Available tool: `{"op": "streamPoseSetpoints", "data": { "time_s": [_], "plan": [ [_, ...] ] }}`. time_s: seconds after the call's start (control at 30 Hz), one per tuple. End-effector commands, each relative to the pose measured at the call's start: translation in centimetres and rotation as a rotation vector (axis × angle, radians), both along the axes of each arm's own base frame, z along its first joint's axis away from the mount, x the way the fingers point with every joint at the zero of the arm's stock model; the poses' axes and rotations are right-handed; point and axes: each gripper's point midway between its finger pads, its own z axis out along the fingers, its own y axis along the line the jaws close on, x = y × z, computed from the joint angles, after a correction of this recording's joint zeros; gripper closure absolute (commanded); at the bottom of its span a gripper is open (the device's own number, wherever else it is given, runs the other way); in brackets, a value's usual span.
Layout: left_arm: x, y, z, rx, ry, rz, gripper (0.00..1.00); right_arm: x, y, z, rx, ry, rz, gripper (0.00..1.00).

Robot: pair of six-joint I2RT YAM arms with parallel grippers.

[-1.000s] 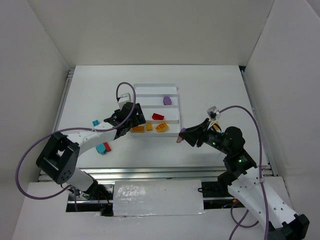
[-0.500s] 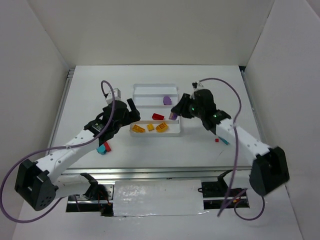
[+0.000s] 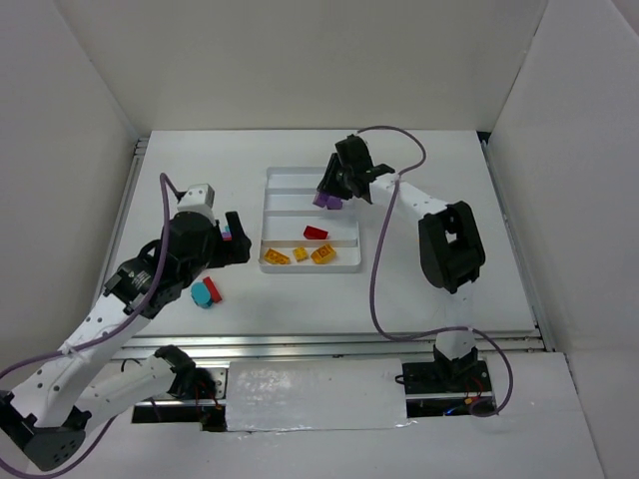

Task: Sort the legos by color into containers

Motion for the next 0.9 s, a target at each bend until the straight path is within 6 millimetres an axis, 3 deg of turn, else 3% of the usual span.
{"op": "streamPoseSetpoints", "data": {
  "time_s": [0.0,0.07,0.13,0.23,0.4,0.5,0.57,0.6,0.63,0.7,0.8,0.87],
  "plan": [
    [-1.8,1.5,-1.4,0.094,0.020,-0.054,0.00,1.9,0.9,1.4,-0.021,-0.033,-0.013,0.81],
    [-1.9,1.9,-2.6,0.106,0.019,-0.045,0.00,2.8,1.1,1.1,-0.029,-0.026,-0.013,0.64],
    [-1.9,1.8,-2.4,0.103,0.006,-0.054,0.00,3.0,1.3,0.8,-0.038,-0.011,-0.002,0.47],
    [-1.7,1.9,-2.5,0.112,0.015,-0.051,0.00,3.5,1.7,1.8,-0.040,-0.028,0.005,0.34],
    [-1.6,1.5,-2.7,0.111,0.026,-0.070,0.00,2.7,0.8,3.6,-0.061,-0.051,0.014,0.26],
    [-1.8,1.9,-2.5,0.105,0.018,-0.055,0.00,1.5,-2.8,5.5,-0.118,-0.056,-0.017,0.21],
    [-2.0,2.2,-2.1,0.094,0.000,-0.043,0.00,-0.9,-7.0,5.5,-0.190,-0.047,-0.060,0.14],
    [-2.0,2.2,-2.0,0.090,-0.009,-0.040,0.00,-2.5,-10.1,3.3,-0.251,0.012,-0.081,0.03],
    [-2.1,2.1,-1.8,0.083,-0.015,-0.048,0.01,-3.5,-11.7,4.6,-0.264,-0.005,-0.099,0.00],
    [-2.1,2.0,-1.7,0.079,-0.021,-0.057,0.00,-5.3,-15.5,3.2,-0.317,0.064,-0.129,0.00],
    [-2.0,1.6,-2.0,0.079,-0.010,-0.079,0.01,-8.6,-19.2,0.0,-0.400,0.178,-0.150,0.00],
    [-2.0,1.4,-2.1,0.080,-0.001,-0.087,0.01,-9.0,-21.3,-1.0,-0.390,0.207,-0.180,0.00]
  ]
}}
